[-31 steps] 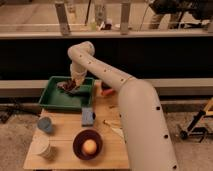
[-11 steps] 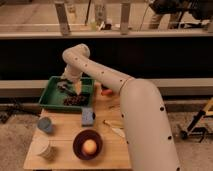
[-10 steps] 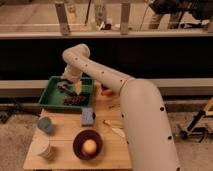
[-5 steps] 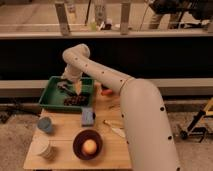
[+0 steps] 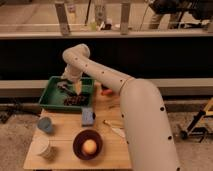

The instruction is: Place grapes in tray

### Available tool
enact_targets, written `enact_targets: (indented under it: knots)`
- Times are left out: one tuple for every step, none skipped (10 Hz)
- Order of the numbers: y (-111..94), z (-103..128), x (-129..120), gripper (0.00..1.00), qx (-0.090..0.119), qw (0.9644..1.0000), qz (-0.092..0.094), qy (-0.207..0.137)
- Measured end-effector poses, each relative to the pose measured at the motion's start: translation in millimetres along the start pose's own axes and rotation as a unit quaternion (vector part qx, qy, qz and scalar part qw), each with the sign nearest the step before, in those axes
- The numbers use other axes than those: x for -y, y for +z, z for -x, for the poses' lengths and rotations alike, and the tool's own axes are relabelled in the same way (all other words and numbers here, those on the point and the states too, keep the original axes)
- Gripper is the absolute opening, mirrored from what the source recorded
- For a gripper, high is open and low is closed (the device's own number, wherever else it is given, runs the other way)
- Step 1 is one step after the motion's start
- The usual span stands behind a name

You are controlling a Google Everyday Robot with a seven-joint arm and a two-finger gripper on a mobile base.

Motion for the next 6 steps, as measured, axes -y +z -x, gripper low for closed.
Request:
enact_targets:
  knots:
    - [0.0, 0.0, 0.0, 0.8, 0.0, 1.0, 0.0, 0.0]
    - [0.0, 0.0, 0.0, 0.8, 0.0, 1.0, 0.0, 0.0]
    - [0.1, 0.0, -0.1, 0.8, 0.0, 1.0, 0.0, 0.0]
    - [1.5, 0.0, -0.8, 0.8, 0.001, 1.0, 0.001, 0.0]
    - [1.2, 0.1, -0.6, 0.8, 0.001, 1.0, 0.001, 0.0]
    - [1.2, 0.1, -0.6, 0.8, 0.001, 1.0, 0.001, 0.0]
